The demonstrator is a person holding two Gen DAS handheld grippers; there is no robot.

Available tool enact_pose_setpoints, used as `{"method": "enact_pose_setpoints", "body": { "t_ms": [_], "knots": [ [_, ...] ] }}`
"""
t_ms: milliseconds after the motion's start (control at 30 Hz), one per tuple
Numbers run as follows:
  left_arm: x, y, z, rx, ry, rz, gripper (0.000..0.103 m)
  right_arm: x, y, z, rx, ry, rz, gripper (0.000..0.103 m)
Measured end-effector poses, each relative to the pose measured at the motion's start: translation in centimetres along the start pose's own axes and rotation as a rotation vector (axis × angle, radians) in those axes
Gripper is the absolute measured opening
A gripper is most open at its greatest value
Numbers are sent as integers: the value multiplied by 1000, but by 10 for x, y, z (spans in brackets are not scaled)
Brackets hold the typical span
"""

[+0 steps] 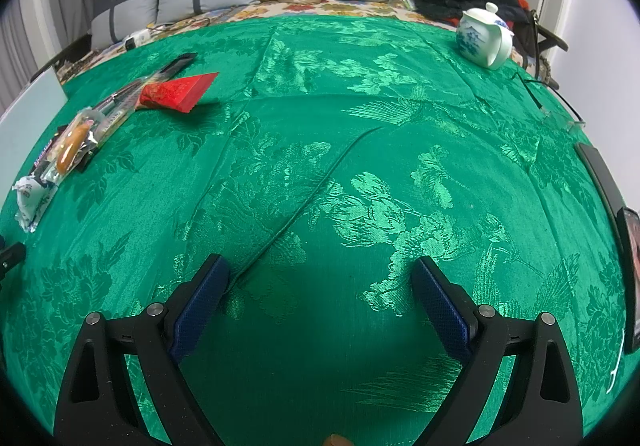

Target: Organize snacks

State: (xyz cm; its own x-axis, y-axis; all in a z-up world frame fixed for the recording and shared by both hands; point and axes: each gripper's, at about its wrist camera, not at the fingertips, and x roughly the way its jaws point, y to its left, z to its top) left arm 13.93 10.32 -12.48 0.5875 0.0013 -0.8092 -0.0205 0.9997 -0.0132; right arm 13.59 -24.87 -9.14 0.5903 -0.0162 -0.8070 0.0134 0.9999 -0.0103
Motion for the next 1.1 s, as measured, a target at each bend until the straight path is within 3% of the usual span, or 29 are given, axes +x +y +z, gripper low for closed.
{"method": "enact_pose_setpoints", "body": {
  "t_ms": [367, 1100],
  "knots": [
    [0, 0, 0, 0, 0, 0, 103, 48, -18, 61, 104, 9, -76, 100],
    [0, 0, 0, -1, 0, 2, 103, 47, -18, 62, 105, 10, -72, 100]
  ]
}}
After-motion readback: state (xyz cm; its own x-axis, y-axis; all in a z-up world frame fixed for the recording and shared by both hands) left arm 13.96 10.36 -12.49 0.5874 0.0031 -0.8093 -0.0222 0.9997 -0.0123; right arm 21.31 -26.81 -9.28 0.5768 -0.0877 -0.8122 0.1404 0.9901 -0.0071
